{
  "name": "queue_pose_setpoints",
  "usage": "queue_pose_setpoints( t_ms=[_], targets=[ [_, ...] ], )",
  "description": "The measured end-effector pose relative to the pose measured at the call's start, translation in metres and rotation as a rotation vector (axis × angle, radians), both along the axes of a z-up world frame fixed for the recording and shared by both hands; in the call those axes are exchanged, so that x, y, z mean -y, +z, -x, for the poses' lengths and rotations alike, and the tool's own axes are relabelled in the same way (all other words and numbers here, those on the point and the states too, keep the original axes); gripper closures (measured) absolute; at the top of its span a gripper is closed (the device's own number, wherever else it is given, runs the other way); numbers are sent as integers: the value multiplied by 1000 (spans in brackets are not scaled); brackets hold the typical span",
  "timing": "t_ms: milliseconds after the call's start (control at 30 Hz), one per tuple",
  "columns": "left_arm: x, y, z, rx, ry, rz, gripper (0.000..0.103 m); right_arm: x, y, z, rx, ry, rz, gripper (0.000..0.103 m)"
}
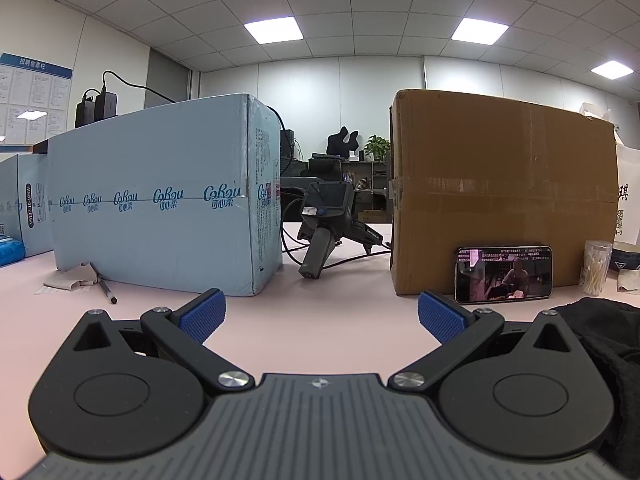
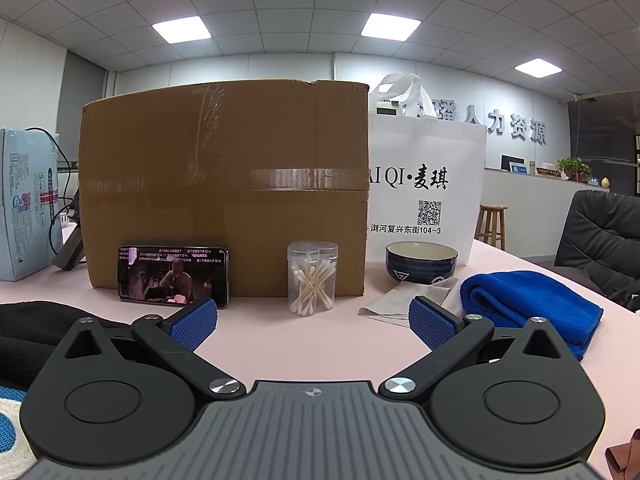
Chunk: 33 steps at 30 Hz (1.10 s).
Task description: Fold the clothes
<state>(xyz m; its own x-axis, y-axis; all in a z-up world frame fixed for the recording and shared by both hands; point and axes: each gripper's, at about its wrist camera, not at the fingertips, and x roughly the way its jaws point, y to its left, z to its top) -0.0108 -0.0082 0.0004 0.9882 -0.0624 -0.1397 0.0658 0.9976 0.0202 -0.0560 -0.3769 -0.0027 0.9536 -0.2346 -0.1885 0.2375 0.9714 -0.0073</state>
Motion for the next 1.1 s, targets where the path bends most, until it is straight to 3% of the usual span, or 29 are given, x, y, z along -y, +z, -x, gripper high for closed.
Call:
queue_pose_setpoints(
  t_ms=[1100],
  targets=[
    [2, 1, 4, 24, -12, -12, 0, 0, 0, -1, 12, 22, 10, 0]
  ],
)
